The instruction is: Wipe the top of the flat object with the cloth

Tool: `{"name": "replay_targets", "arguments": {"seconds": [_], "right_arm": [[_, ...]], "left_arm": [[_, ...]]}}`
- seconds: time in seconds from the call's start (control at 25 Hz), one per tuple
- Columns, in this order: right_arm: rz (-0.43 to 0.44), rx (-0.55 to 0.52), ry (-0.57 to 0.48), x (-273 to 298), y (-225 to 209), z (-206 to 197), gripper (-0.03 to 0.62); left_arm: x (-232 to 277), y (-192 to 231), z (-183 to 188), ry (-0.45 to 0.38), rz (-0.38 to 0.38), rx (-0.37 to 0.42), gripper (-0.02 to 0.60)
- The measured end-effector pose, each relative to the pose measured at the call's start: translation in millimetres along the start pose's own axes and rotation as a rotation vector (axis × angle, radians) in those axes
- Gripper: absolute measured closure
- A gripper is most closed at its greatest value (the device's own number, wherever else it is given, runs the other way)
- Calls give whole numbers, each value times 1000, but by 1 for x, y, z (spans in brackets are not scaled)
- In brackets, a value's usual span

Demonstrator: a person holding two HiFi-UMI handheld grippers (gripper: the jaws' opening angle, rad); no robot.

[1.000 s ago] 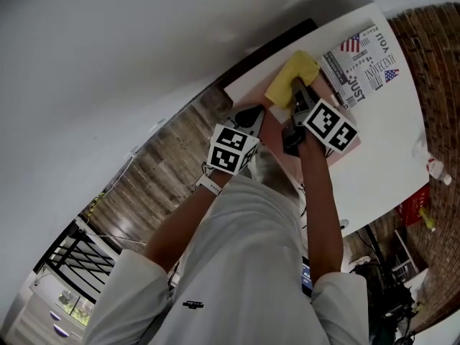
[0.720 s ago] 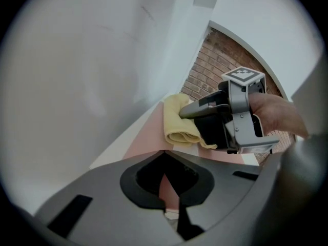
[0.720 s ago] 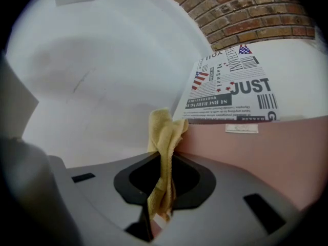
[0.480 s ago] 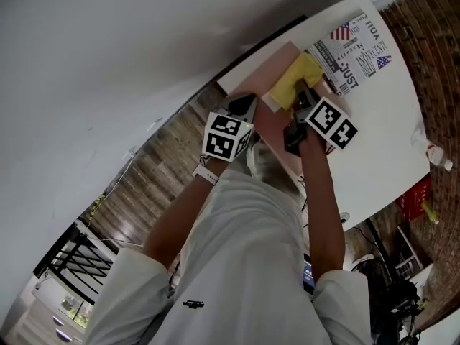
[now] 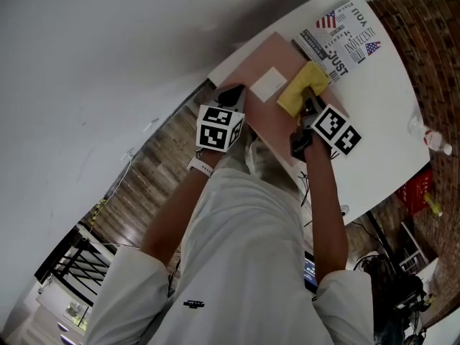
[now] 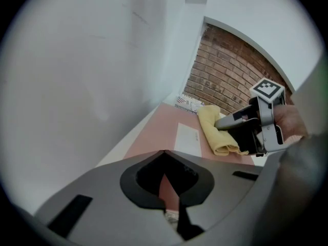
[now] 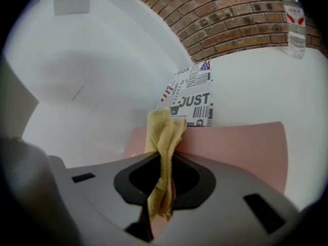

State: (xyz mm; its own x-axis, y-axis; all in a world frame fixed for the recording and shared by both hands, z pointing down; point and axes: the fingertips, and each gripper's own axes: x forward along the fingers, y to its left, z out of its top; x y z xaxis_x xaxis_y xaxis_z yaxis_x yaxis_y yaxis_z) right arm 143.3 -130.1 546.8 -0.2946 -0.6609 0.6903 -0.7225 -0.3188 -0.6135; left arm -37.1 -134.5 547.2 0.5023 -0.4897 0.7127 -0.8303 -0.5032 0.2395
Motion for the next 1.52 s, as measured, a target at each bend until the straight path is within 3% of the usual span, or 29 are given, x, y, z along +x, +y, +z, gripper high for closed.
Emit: {"name": "replay_targets", "arguments": {"seconds": [0.76, 0.92, 1.04, 1.2, 1.52], "right_arm": [[-141, 85, -80, -90, -105, -4, 533], [-222, 94, -103, -107, -126, -3, 534], [-197, 126, -135, -120, -133, -1, 536], [-179, -65, -155, -137, -118, 19, 536], [-37, -672, -90, -133, -20, 60, 536]], "left_arm": [[0, 2, 0, -10, 29, 9, 566], [0, 2, 0, -17, 32, 1, 566], [-2, -1, 1, -39, 18, -8, 566], [-10, -4, 0, -58, 5, -10, 566], [-48, -21, -15, -85, 0, -73, 565]]}}
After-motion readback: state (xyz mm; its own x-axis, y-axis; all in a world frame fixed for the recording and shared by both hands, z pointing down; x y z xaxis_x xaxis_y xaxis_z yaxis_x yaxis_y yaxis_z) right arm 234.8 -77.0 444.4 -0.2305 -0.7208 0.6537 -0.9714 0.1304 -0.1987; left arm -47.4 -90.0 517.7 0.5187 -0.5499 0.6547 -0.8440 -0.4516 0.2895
